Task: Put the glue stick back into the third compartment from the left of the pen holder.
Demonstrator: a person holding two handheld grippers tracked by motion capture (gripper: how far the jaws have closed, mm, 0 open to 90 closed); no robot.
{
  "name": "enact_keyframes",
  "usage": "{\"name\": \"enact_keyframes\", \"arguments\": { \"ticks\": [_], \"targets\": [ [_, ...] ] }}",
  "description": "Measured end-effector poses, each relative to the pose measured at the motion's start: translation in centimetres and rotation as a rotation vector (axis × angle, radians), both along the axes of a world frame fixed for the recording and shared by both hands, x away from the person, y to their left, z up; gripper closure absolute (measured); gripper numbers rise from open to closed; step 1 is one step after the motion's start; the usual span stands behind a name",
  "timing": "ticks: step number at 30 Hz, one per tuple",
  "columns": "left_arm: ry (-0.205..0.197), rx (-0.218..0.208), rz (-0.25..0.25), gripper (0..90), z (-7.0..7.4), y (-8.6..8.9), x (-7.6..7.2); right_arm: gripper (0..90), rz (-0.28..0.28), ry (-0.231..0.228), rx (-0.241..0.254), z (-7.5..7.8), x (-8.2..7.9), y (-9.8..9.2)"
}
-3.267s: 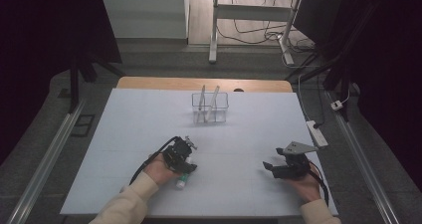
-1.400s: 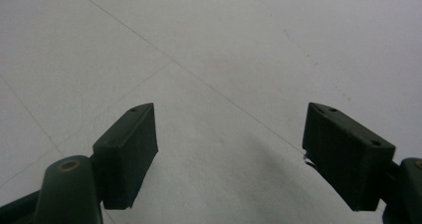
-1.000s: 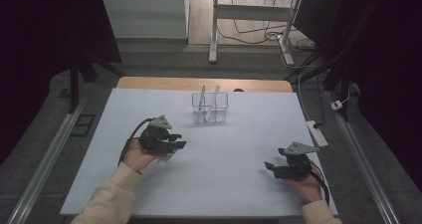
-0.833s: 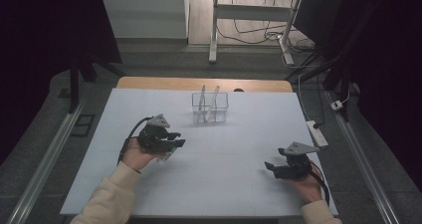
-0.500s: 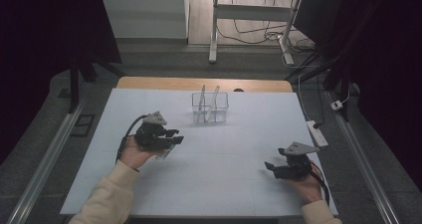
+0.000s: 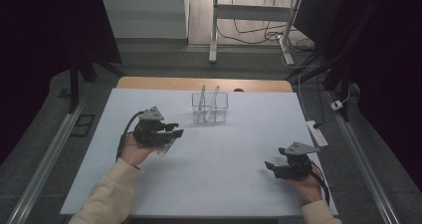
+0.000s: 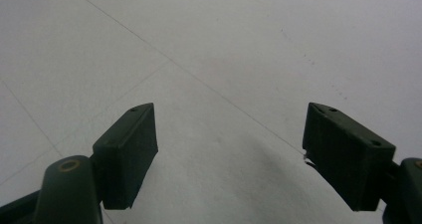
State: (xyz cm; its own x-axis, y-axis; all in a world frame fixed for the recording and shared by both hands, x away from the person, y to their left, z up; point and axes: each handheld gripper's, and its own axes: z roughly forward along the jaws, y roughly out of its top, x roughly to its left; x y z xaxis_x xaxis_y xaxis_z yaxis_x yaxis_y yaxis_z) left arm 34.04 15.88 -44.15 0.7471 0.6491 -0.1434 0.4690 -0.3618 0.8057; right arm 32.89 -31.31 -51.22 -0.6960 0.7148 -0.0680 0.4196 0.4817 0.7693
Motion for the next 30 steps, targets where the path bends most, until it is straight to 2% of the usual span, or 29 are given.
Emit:
{"name": "enact_keyframes", "arguments": {
  "ticks": [2, 8, 10, 16, 30],
  "targets": [
    [-0.011, -0.015, 0.001, 64.8, 0.2, -0.2, 0.3, 20.6, 0.005, 0.004, 0.011, 0.0, 0.1, 0.0],
    [-0.041, -0.061, 0.003, 64.8, 0.8, -0.7, 0.8, 20.6, 0.001, 0.003, -0.001, -0.1, 0.0, 0.0],
    [-0.039, -0.086, 0.001, 64.8, 0.8, -0.8, 1.0, 20.6, 0.001, 0.001, 0.0, 0.0, 0.0, 0.0],
    [-0.056, -0.115, 0.01, 64.8, 0.9, -1.0, 1.6, 20.7, 0.001, 0.001, 0.001, 0.0, 0.0, 0.0],
    [-0.084, -0.124, 0.016, 64.8, 0.8, -1.6, 2.8, 20.7, 0.004, 0.004, 0.003, -0.1, 0.0, -0.1]
  ]
}}
